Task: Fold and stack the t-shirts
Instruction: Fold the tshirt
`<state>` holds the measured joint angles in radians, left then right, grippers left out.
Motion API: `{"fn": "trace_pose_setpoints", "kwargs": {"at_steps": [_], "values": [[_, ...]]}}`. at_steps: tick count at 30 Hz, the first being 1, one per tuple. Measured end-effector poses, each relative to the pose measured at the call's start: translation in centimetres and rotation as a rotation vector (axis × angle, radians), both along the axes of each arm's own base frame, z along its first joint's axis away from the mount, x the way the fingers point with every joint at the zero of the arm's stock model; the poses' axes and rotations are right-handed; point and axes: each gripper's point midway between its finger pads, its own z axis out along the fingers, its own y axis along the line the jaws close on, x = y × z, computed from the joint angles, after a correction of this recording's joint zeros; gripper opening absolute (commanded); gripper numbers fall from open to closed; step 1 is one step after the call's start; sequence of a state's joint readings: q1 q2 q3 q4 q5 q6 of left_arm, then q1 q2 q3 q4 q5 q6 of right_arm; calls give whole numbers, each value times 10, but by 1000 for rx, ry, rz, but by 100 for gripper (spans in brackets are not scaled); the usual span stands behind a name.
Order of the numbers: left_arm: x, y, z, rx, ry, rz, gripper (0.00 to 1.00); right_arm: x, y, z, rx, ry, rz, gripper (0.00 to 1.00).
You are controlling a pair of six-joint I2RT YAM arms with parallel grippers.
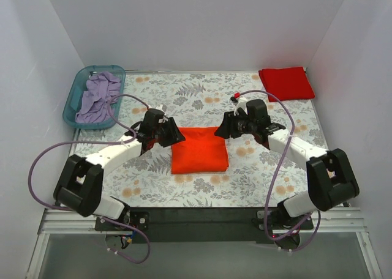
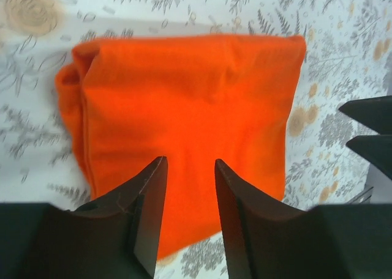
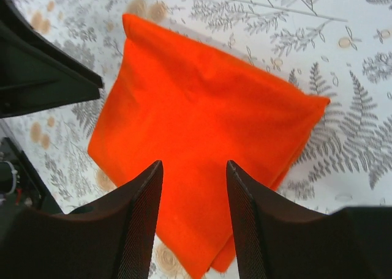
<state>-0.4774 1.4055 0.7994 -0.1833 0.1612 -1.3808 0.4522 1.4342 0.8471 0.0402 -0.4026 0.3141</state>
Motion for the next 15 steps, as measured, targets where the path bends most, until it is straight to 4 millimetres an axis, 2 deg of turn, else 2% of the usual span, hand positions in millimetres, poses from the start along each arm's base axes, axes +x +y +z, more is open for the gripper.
{"fn": "trace_pose_setpoints", "kwargs": {"at_steps": [4, 8, 12, 15], "values": [[36, -8, -11, -36, -10, 22, 23, 25, 9, -9, 107, 36, 20, 50], [72, 0, -31, -63, 5, 83, 15, 51, 17, -33, 194, 113, 32, 47], [83, 17, -66, -64, 77, 141, 15, 66, 15, -69, 248, 219, 15, 46], [90, 23, -70, -102, 92, 156, 18, 72, 9, -84, 285, 286, 5, 46]]}}
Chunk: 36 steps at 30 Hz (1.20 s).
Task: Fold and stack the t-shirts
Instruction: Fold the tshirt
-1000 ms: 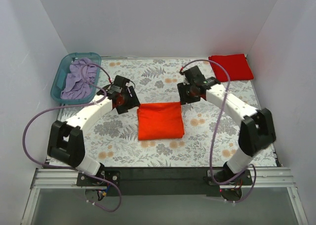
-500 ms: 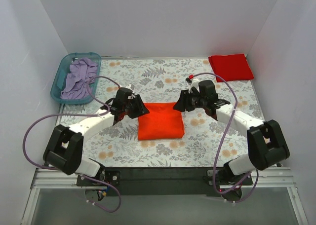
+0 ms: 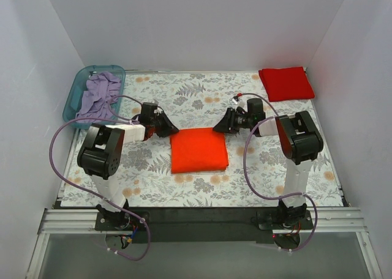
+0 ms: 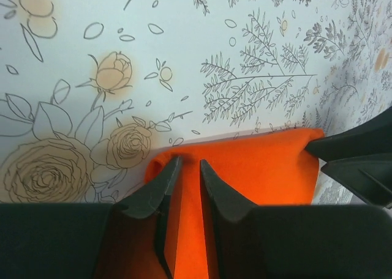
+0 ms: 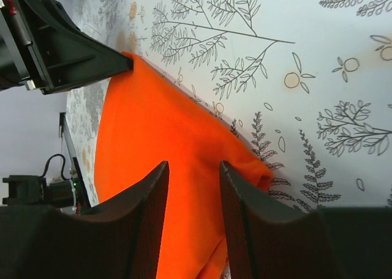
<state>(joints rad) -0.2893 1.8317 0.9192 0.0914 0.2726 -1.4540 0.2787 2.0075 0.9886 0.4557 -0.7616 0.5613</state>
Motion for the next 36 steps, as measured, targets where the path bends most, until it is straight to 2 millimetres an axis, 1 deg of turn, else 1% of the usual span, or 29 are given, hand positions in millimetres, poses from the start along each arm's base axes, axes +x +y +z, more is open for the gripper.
{"fn": "trace_pose_setpoints", "kwargs": {"at_steps": [3, 4, 5, 7, 9, 11, 13, 15, 17, 18, 19, 20, 21, 22, 24, 26, 27, 28, 29, 30, 31, 36], "values": [[4, 3, 2, -4, -4, -4, 24, 6, -3, 8, 30, -6, -4, 46], [6, 3, 3, -2, -6, -9, 32, 9, -5, 11, 36, -12, -11, 46], [7, 3, 5, 0, -11, -18, 35, 11, -7, 16, 42, -17, -15, 46], [8, 3, 10, 4, -25, -32, 43, 12, -8, 29, 58, -31, -19, 46], [5, 3, 19, 5, -34, -41, 46, 6, -10, 48, 81, -56, -16, 47], [1, 0, 37, -2, -59, -54, 48, -9, -8, 70, 108, -89, 6, 47], [-7, -4, 63, -19, -107, -72, 48, -32, -4, 90, 139, -120, 50, 47], [-22, -12, 91, -41, -164, -100, 47, -57, 1, 102, 165, -138, 104, 48], [-48, -26, 117, -77, -218, -148, 44, -90, 6, 103, 185, -129, 171, 48], [-63, -31, 125, -96, -230, -172, 43, -101, 7, 100, 188, -116, 191, 48], [-79, -38, 130, -120, -236, -204, 42, -115, 9, 94, 191, -96, 217, 48], [-96, -43, 130, -139, -234, -233, 40, -129, 8, 86, 190, -64, 238, 48], [-112, -47, 125, -156, -210, -258, 36, -141, 6, 76, 187, -28, 251, 48], [-126, -49, 114, -165, -172, -272, 34, -151, 3, 65, 181, 10, 258, 48], [-149, -43, 81, -161, -66, -267, 29, -167, -2, 44, 166, 83, 261, 47], [-168, -33, 46, -140, 59, -234, 26, -173, -6, 27, 154, 137, 263, 46], [-178, -26, 28, -127, 126, -213, 24, -175, -8, 16, 148, 179, 258, 45], [-185, -20, 15, -119, 186, -189, 21, -175, -10, 6, 143, 215, 248, 43], [-190, -15, 5, -116, 239, -163, 20, -175, -13, -4, 138, 256, 236, 43], [-193, -9, -2, -116, 283, -132, 20, -177, -16, -12, 138, 301, 225, 43], [-193, -7, -4, -128, 305, -114, 19, -178, -19, -14, 153, 329, 226, 43], [-188, 5, 0, -150, 322, -47, 20, -175, -26, -10, 166, 325, 202, 43]]}}
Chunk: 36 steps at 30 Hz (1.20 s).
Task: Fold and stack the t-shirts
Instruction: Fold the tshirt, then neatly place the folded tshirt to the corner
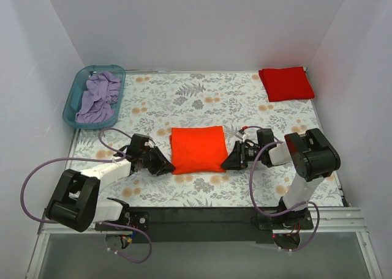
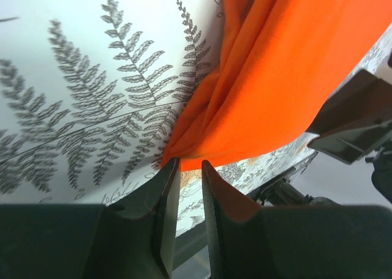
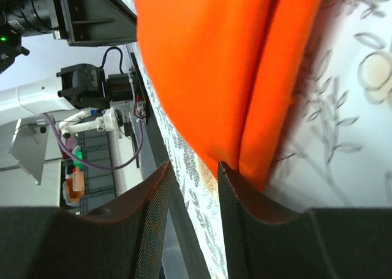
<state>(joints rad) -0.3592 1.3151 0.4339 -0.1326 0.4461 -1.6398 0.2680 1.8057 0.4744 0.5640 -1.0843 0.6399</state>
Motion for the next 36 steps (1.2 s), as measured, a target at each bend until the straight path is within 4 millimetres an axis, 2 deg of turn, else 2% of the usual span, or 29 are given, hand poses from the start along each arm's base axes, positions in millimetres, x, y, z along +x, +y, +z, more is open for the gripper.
{"fn": "trace_pose_setpoints", "kwargs": {"at_steps": [4, 6, 8, 9, 11, 12, 15, 16, 18, 22, 28, 32, 36], "values": [[3, 9, 9, 37, -21, 25, 29, 2, -5, 20, -11, -72, -40, 43], [10, 12, 17, 69, -46, 20, 39, 8, -6, 33, -25, -131, -58, 44], [21, 15, 31, 106, -90, 17, 48, 21, -9, 45, -78, -206, -89, 45], [33, 15, 45, 136, -142, 9, 54, 30, -12, 50, -123, -241, -106, 46], [44, 13, 61, 187, -208, -5, 58, 53, -21, 60, -240, -297, -161, 49], [50, 7, 71, 218, -254, -30, 61, 64, -28, 67, -300, -335, -194, 50], [53, -27, 99, 300, -377, -145, 62, 84, -53, 89, -473, -427, -301, 63], [50, -44, 106, 329, -415, -202, 63, 87, -63, 96, -525, -453, -339, 69], [45, -77, 111, 385, -486, -307, 63, 86, -82, 107, -612, -485, -408, 75], [23, -129, 97, 522, -581, -520, 62, 77, -114, 112, -771, -485, -492, 85], [-2, -180, 65, 691, -689, -786, 51, 60, -157, 90, -975, -396, -558, 89], [-13, -195, 45, 754, -721, -898, 47, 49, -171, 82, -1012, -354, -577, 88], [-13, -199, 30, 804, -734, -957, 45, 43, -173, 74, -1017, -329, -567, 88]]}}
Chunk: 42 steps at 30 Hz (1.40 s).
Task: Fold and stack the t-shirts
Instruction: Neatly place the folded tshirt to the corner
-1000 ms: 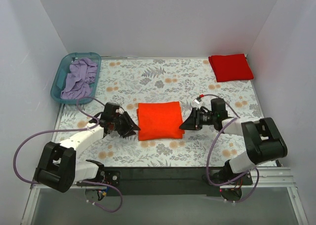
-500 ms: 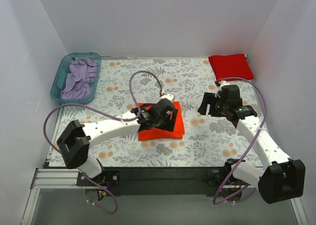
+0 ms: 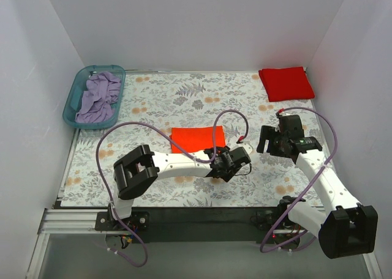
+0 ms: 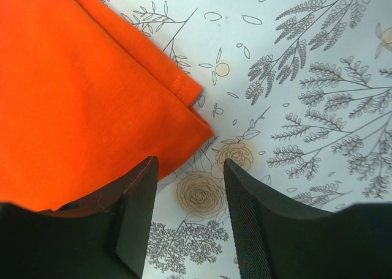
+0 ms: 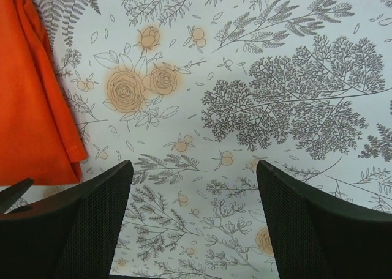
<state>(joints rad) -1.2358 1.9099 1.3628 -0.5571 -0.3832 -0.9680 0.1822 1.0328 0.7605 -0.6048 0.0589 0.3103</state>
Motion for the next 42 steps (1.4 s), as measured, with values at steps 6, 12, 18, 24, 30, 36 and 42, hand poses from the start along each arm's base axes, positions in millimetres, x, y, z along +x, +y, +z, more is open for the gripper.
{"fn": "trace_pose_setpoints", "kwargs": {"at_steps": [6, 12, 18, 24, 30, 36, 42], "values": [[0, -2, -23, 71, -21, -41, 45, -11, 8, -12, 38, 43, 31, 86], [1, -5, -29, 88, -46, -54, 31, -21, 21, -21, 107, 86, 72, 84], [6, 1, -30, 114, -71, -42, 0, -23, 37, -32, 213, 109, 76, 83], [8, 9, -32, 127, -82, -9, 0, -15, 59, -40, 364, 105, 78, 83], [11, 21, -27, 112, -76, 51, 0, -7, 89, -42, 553, 128, 111, 81], [17, 21, -18, 64, -82, 93, 0, 3, 118, -51, 688, 177, 145, 79], [7, -1, -8, -7, -92, 48, 0, -3, 154, -63, 742, 236, 216, 79]]}}
